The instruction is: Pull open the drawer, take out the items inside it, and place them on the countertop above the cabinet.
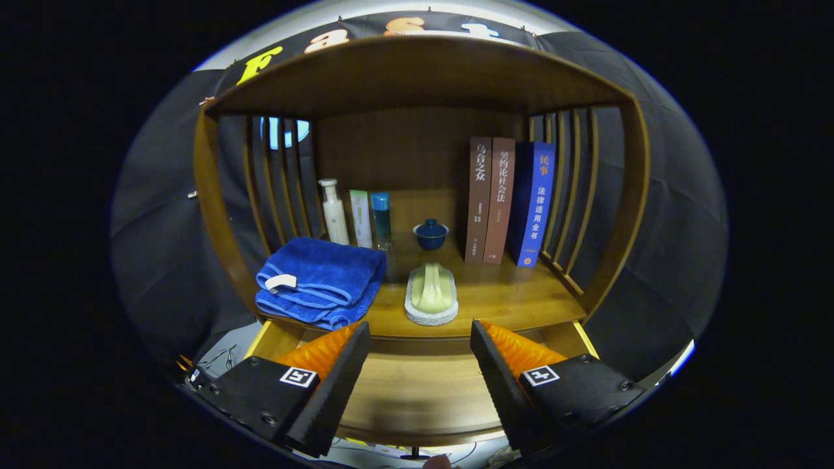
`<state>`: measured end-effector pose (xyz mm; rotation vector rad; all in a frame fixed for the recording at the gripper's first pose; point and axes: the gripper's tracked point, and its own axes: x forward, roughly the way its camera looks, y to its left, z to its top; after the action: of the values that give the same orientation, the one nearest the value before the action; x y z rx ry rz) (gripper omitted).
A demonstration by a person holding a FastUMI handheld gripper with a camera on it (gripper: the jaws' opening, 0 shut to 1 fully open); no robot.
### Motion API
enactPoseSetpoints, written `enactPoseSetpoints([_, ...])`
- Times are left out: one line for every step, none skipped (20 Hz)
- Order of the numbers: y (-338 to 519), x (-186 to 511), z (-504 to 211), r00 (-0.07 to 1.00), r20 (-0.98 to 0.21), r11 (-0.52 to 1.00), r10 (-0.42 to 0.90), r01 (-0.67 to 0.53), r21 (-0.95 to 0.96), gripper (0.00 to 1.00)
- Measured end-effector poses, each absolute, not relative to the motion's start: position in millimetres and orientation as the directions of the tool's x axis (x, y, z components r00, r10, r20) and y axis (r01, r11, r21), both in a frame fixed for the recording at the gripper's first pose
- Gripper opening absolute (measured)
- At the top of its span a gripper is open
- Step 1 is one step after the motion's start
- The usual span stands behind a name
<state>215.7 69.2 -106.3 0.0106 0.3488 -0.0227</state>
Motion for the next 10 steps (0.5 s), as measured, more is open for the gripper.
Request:
enactPoseSetpoints([69,206,-104,0.952,-0.305,1.0,-0.024,0.027,0.008,0.99])
enactPoseSetpoints([70,194,-102,0.962,-0.273,1.0,-0.024,0.027,0.006,0.99])
enactPoseSetpoints([70,182,-102,0.969,-0.244,1.0,-0.029,0.03,0.0,0.98])
enactPoseSetpoints([69,170,-104,0.975,-0.22,0.999,-0.034,0.033,-0.006,0.99])
enactPoseSetpoints([69,157,-106,0.979,-0.2,0.999,-0.039,0.038,-0.009,0.99])
enactPoseSetpoints([69,146,-109,0.983,-0.181,0.999,-0.04,0.039,-0.007,0.98])
enactPoseSetpoints([68,135,-113,0.986,-0.163,0.999,-0.042,0.042,-0.006,0.98])
enactPoseSetpoints([67,125,-118,0.988,-0.147,0.999,-0.045,0.045,-0.006,0.98])
enactPoseSetpoints([67,115,-125,0.99,-0.132,0.999,-0.047,0.047,-0.007,0.98])
enactPoseSetpoints([66,106,-132,0.991,-0.121,0.999,-0.05,0.05,-0.009,0.98])
